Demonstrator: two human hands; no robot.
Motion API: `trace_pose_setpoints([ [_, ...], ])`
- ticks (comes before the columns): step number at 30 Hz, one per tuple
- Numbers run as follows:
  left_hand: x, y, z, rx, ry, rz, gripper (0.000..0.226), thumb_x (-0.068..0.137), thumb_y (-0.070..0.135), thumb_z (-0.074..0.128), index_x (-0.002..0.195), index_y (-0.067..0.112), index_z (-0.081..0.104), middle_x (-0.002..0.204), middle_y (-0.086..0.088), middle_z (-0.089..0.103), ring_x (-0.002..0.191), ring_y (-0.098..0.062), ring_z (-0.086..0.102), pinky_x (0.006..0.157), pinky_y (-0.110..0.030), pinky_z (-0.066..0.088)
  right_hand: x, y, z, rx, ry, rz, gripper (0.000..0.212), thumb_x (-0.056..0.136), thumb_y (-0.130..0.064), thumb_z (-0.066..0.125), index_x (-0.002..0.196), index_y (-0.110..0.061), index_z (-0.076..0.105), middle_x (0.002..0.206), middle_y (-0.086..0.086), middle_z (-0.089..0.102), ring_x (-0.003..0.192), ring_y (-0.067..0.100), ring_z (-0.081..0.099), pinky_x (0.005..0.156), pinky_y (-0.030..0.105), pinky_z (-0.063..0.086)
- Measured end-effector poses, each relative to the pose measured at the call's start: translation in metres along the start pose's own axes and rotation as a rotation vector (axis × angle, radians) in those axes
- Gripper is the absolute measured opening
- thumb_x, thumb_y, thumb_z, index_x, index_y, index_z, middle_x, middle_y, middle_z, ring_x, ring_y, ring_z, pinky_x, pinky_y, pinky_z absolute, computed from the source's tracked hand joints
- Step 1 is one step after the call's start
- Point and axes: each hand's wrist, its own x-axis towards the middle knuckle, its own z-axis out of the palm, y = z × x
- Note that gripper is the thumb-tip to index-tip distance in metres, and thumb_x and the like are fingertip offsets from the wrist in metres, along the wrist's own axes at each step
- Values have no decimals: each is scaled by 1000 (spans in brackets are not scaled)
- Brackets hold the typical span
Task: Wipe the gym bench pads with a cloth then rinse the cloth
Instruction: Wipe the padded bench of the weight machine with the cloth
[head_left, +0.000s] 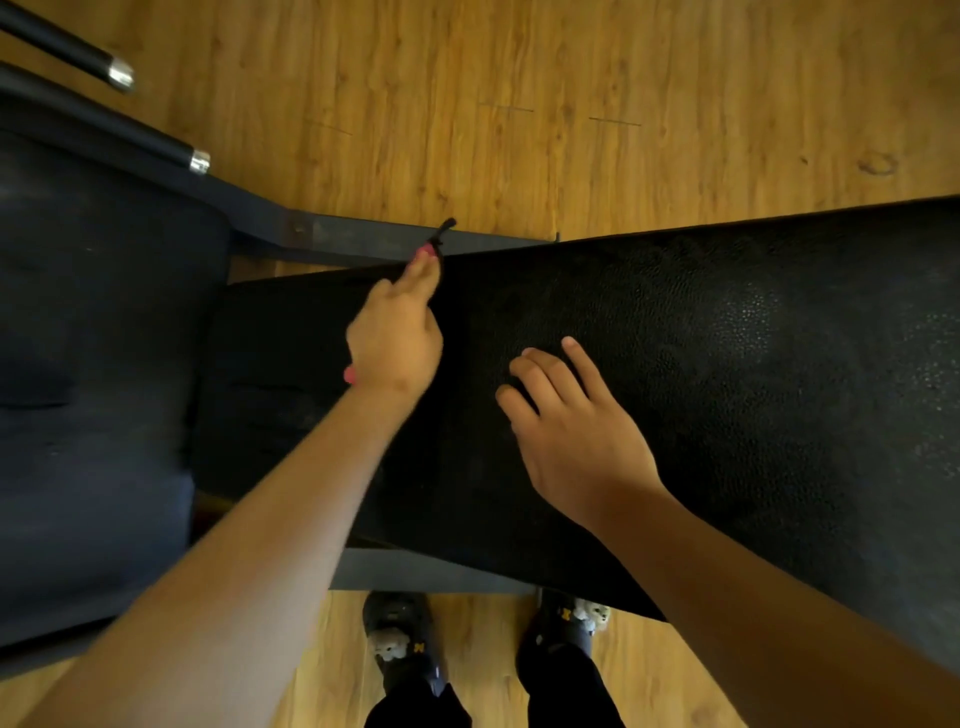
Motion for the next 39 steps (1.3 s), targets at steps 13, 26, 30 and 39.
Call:
trace_pose_setpoints([
  [13,-63,-1,24,-161,68,140,55,88,-8,47,141,5,46,147,-7,46,135,-23,40,116,-34,28,-1,-1,0,-13,12,16,43,79,-21,68,120,-11,58,132,15,54,130,32,44,114,52,28],
  [26,-83,-32,24,-264,-21,138,49,99,17,36,148,13,35,154,3,31,144,-12,25,120,-28,17,0,-2,-2,-30,13,27,42,81,-20,66,120,-11,58,131,14,54,129,32,45,113,51,28],
  [30,-89,-61,20,-268,-43,80,50,100,11,44,149,18,34,155,7,27,144,-5,17,116,-13,7,0,-2,-3,-28,29,20,40,80,-20,66,119,-11,58,129,15,54,128,32,45,113,52,29],
  [39,-118,-27,19,-288,-34,-27,54,97,8,46,149,14,33,154,-3,32,142,-17,21,120,-30,16,-1,-1,-3,-33,43,19,36,84,-21,62,118,-11,58,129,14,54,127,32,46,113,51,28],
])
